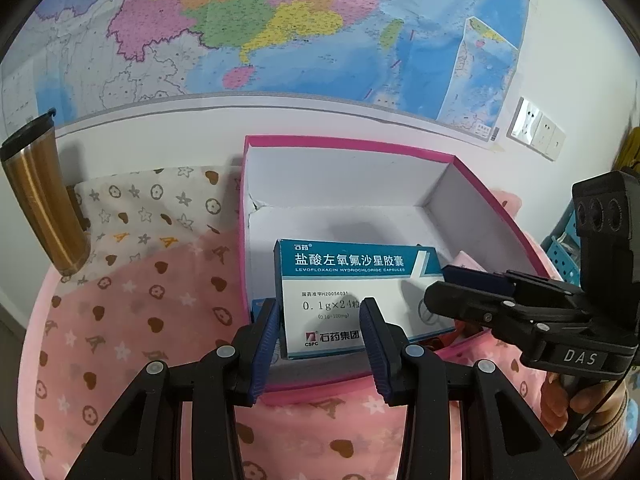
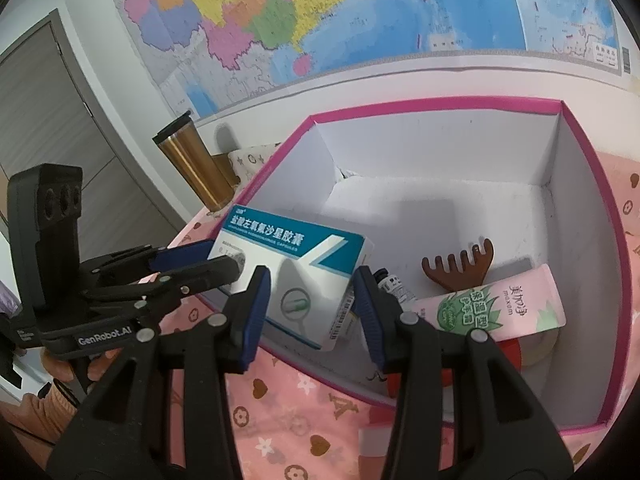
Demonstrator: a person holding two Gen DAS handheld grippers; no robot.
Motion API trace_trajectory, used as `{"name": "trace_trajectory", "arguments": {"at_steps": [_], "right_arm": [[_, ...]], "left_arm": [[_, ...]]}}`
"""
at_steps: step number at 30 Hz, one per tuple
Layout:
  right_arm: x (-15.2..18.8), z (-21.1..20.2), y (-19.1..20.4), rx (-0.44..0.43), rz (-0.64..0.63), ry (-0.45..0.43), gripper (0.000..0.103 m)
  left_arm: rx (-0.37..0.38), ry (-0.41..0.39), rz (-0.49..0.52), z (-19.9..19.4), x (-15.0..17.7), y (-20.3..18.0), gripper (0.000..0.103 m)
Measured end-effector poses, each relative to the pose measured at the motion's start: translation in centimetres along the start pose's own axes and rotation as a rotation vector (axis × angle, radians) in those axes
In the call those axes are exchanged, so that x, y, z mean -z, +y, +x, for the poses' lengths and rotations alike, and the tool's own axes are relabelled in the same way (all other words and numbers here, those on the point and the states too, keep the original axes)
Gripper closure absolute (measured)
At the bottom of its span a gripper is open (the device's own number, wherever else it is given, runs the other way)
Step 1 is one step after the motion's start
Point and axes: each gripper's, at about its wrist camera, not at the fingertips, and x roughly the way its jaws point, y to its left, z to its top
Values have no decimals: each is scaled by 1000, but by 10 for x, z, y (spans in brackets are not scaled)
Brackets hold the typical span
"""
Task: Organize rigid objects
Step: 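Lower the medicine box into the magenta box and open the right gripper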
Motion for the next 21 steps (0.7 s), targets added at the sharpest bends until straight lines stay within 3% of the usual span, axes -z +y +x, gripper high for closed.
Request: {"name": "trace_trajectory", "arguments": {"at_steps": [21], "right_arm": [[0, 18, 2, 32, -17, 54, 57]], "left_arm": [[-41, -20, 1, -2, -2, -1, 60]]}}
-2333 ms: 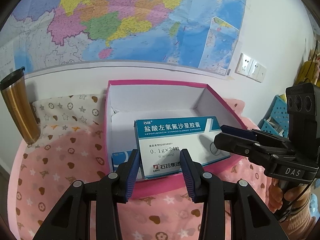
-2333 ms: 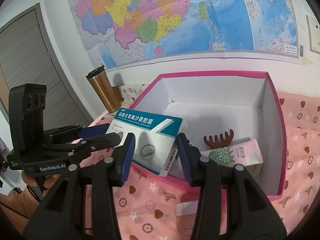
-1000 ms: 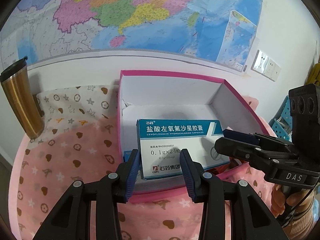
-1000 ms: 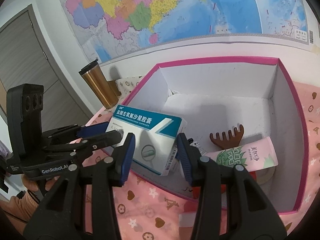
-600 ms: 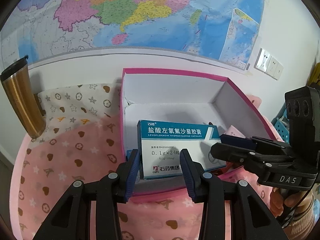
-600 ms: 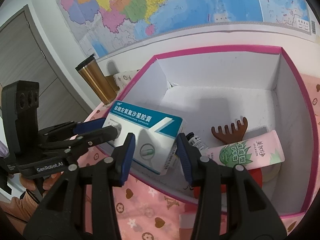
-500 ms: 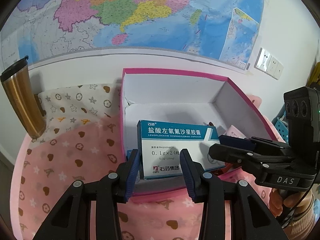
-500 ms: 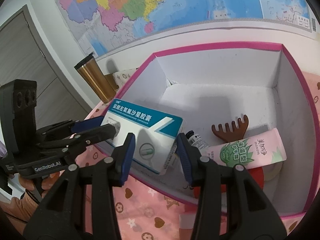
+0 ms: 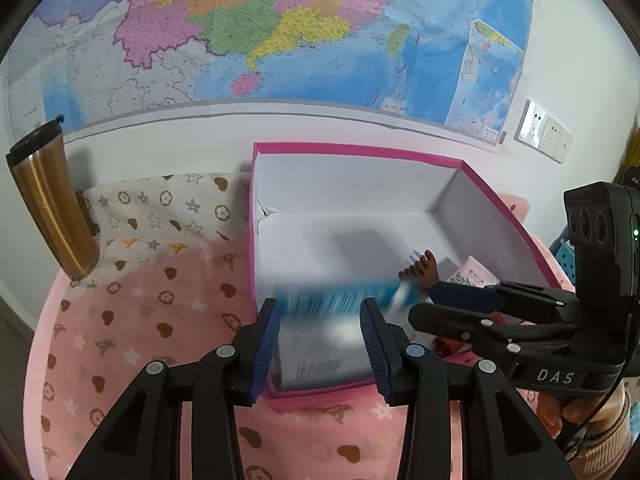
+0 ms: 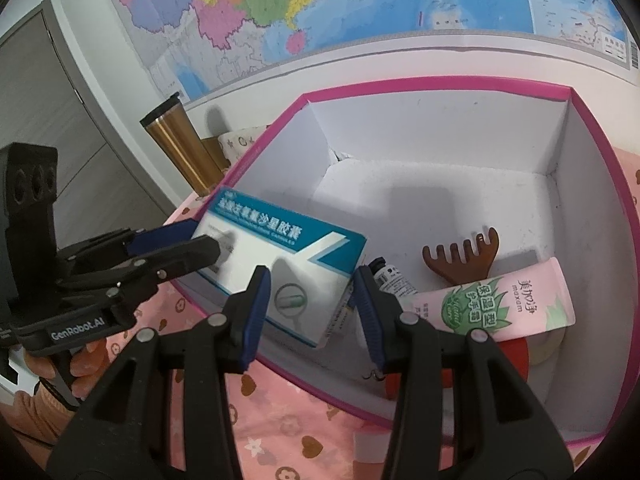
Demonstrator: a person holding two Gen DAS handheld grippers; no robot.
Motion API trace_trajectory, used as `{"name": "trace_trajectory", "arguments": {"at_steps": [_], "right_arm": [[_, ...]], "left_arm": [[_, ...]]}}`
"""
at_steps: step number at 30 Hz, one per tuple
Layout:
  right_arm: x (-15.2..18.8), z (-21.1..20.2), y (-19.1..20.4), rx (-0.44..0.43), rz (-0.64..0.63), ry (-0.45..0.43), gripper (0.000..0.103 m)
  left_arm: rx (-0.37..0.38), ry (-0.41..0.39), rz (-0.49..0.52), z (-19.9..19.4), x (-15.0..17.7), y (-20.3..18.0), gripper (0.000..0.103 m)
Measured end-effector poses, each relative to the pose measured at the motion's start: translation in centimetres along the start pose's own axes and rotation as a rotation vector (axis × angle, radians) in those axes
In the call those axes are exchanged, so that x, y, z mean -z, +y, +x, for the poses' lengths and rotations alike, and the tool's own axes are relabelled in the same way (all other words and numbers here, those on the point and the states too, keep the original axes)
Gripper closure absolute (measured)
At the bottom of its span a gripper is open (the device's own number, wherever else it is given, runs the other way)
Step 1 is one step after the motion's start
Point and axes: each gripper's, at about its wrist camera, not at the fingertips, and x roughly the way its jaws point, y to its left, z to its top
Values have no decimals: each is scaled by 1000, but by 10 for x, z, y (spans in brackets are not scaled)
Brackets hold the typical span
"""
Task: Organize rigid objects
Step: 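Lower the medicine box into the magenta box and open the right gripper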
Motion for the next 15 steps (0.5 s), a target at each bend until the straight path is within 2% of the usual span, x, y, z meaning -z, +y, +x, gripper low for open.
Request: {"name": "trace_trajectory", "arguments": {"at_steps": [5, 9, 15], "right_arm": [[1, 6, 4, 18, -27, 14, 57], [1, 4, 4, -3, -20, 6, 57], [5, -10, 5, -17, -15, -33, 57]], "left_arm": [[-6, -8, 10, -1, 2, -3, 60], [-4, -22, 18, -5, 6, -6, 58], [2, -81, 60, -24, 15, -19, 51]]}}
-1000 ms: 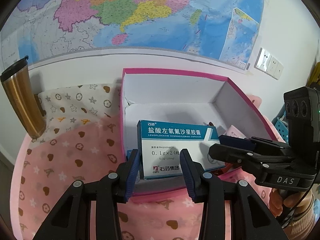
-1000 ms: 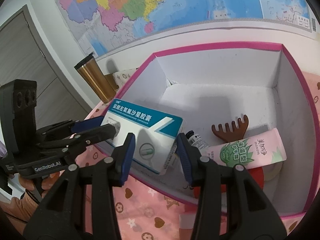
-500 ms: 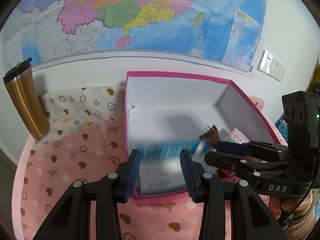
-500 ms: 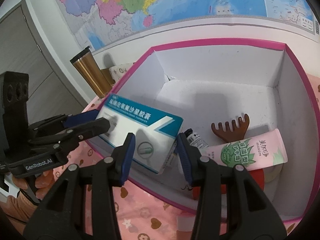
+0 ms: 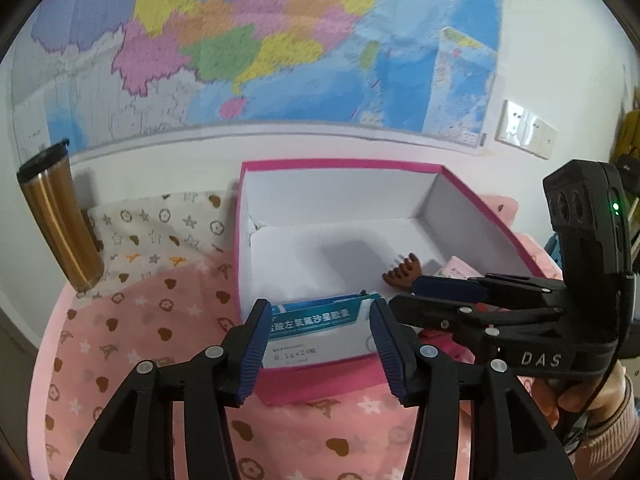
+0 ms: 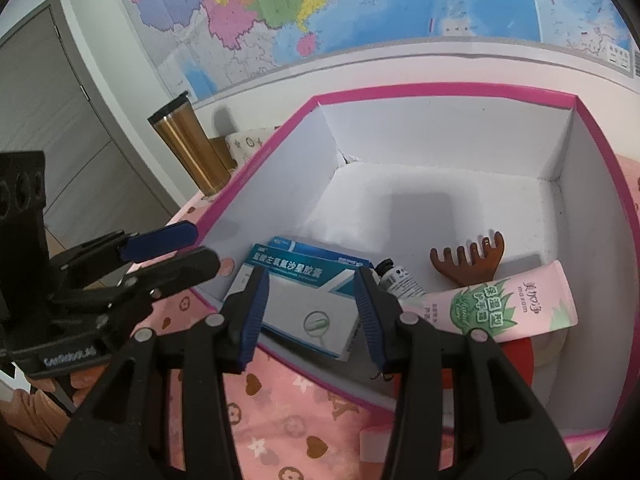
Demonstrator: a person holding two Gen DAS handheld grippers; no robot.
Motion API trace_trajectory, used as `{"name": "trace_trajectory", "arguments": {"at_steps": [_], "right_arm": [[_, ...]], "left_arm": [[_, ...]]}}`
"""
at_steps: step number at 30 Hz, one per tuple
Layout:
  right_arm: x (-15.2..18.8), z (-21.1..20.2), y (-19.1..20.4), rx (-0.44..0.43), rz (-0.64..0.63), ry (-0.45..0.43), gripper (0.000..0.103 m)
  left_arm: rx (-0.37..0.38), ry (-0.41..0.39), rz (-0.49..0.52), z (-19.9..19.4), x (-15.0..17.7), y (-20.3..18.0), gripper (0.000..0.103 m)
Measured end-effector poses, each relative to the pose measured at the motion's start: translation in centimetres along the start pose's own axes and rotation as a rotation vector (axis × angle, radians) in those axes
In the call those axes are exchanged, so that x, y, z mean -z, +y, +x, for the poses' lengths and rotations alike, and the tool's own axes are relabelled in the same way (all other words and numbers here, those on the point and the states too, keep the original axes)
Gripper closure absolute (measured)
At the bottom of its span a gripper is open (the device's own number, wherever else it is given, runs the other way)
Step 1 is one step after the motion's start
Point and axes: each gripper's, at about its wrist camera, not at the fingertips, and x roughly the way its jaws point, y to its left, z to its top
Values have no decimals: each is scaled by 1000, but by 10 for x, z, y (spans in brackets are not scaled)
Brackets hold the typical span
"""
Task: Organize rigid objects
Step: 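Lower the medicine box into the magenta box and open the right gripper, then reach the right gripper to the pink white-capped lotion tube and grasp it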
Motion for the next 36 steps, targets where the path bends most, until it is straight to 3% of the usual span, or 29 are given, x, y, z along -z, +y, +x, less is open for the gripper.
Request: {"name": "trace_trajectory", "arguments": {"at_steps": [11, 16, 26, 36], "right_arm": [[21, -63, 5, -11, -27, -108, 51], [42, -91, -2, 14, -16, -120, 49], [104, -78, -45, 83, 116, 25, 48], [111, -43, -40, -7, 90, 106, 48]], "left_arm": [[88, -44, 64, -27, 13, -32, 50], [146, -15, 107, -23, 25, -53, 50], [210, 120, 123, 12, 50, -74, 50], [206, 171, 82, 16, 60, -62, 51]]}}
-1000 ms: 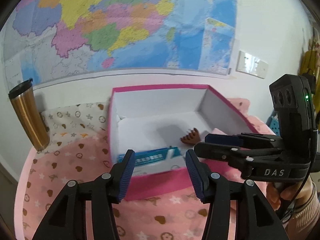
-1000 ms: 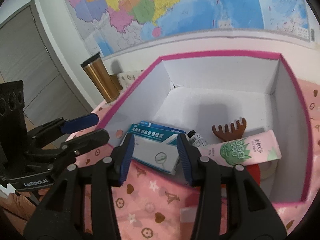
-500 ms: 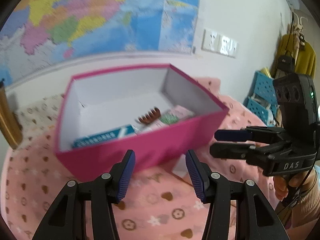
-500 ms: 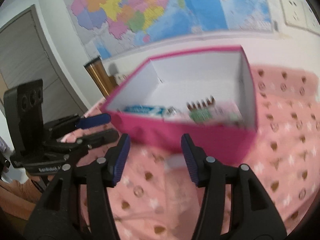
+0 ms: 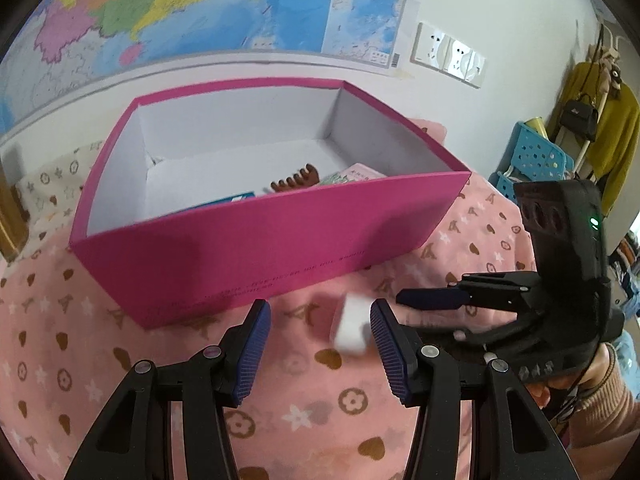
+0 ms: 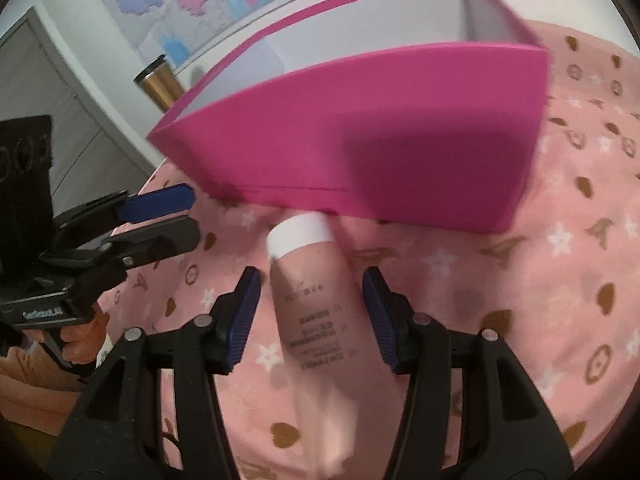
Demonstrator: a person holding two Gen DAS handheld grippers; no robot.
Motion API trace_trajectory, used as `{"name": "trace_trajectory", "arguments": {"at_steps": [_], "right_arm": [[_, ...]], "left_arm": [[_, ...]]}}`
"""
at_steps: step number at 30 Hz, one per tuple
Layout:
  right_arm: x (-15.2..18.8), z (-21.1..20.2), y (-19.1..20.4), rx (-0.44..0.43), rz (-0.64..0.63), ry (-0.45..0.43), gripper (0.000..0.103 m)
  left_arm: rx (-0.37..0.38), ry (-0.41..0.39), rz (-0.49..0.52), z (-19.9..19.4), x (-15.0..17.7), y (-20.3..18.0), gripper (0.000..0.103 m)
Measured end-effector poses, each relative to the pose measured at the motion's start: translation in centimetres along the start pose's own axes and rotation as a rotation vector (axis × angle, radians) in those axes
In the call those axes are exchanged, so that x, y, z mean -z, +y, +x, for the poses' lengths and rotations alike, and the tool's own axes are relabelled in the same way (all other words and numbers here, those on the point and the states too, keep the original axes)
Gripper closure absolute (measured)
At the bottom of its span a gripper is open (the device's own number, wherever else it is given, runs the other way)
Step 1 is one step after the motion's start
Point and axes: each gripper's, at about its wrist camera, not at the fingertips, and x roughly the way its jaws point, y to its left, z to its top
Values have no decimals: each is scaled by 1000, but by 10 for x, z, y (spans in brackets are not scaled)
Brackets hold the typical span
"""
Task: Organize rigid objects
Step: 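Reach the right gripper to the pink white-capped lotion tube and grasp it, then lift the pink lotion tube with the right gripper toward the magenta box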
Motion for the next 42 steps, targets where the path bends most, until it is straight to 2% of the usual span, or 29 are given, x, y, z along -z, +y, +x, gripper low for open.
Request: {"name": "trace_trajectory", "arguments": {"at_steps": [5, 12, 18, 26, 33, 42], "right_arm": [[5, -4, 15, -3, -64, 0, 48], [25, -56, -15, 79, 64, -101, 48], [58, -85, -41, 154, 178, -103, 48], [82, -87, -41, 165, 201, -72, 48], [82, -78, -32, 153, 178, -73, 48], [77, -73, -29, 180, 182, -88, 47]], "left_arm": [[34, 34, -12, 5, 9, 0, 51], [71, 71, -2, 14, 18, -7, 51], [90, 88, -2, 22, 20, -11, 51], [104, 104, 24, 24, 24, -20, 51], [92, 107, 31, 23, 27, -22, 52], [69, 100, 24, 18, 28, -25, 52]]}}
